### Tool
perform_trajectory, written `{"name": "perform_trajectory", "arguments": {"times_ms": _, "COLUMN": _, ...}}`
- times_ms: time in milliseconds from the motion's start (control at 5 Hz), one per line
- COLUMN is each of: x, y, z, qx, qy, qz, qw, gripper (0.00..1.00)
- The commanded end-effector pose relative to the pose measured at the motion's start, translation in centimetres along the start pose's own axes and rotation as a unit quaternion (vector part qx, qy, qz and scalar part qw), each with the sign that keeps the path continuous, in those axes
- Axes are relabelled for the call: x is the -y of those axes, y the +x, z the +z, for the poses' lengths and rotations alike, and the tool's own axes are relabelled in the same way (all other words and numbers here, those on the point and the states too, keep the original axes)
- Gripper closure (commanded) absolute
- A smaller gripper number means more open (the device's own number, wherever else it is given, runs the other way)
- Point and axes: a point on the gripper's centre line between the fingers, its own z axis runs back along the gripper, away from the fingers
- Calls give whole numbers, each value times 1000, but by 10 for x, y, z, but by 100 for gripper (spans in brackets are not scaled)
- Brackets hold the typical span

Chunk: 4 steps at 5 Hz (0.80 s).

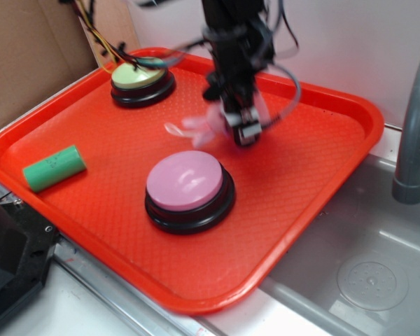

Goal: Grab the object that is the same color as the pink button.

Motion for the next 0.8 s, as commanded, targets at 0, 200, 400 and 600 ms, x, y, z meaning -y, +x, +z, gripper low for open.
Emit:
{"name": "perform_trajectory", "arguments": {"times_ms": 0, "x": -38, "y": -14, "z": 92, "qx": 6, "qy": 40, "qz": 142, "qw": 989, "gripper": 100}}
{"name": "perform_trajectory", "arguments": {"times_ms": 200, "x": -44, "y": -40, "z": 110, "qx": 5, "qy": 56, "qz": 185, "qw": 981, "gripper": 100}}
{"name": "perform_trajectory", "arguments": {"times_ms": 400, "x": -49, "y": -56, "z": 120, "qx": 14, "qy": 57, "qz": 216, "qw": 975, "gripper": 100}}
{"name": "perform_trajectory", "arguments": {"times_ms": 600, "x": -50, "y": -63, "z": 122, "qx": 9, "qy": 46, "qz": 225, "qw": 973, "gripper": 100}}
